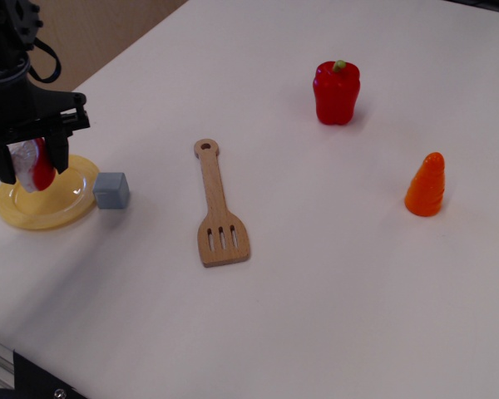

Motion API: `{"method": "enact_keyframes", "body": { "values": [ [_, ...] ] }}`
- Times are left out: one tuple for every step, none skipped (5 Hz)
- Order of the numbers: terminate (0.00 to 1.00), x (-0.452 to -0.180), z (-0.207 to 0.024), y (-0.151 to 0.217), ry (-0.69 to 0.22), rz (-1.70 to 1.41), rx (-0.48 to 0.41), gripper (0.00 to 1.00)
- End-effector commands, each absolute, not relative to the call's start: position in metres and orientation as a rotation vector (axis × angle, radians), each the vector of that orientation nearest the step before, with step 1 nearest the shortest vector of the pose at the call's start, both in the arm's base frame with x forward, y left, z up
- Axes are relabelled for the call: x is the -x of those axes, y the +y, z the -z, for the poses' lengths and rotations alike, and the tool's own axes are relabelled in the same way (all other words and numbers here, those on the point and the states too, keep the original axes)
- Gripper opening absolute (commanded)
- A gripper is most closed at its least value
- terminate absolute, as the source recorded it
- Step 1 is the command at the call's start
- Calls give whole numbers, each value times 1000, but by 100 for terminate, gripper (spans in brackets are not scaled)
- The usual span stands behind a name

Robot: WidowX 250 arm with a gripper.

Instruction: Put sushi on plate

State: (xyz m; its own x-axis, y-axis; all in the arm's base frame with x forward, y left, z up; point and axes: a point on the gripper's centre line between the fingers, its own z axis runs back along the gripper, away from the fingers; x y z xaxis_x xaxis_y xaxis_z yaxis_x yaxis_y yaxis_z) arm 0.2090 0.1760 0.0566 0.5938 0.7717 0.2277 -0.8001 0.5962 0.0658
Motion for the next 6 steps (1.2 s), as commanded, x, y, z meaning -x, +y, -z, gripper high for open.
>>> {"method": "enact_keyframes", "body": {
  "values": [
    [0, -207, -59, 192, -201, -938, -167, 0],
    [0, -211, -59, 186, -200, -918, -151, 100],
    [0, -215, -65, 179, -213, -886, -167, 100],
    [0, -219, -71, 170, -229, -861, -165, 100],
    [0, -223, -83, 152, -258, -807, -176, 100],
    [0, -228, -96, 129, -290, -738, -164, 100]
  ]
}}
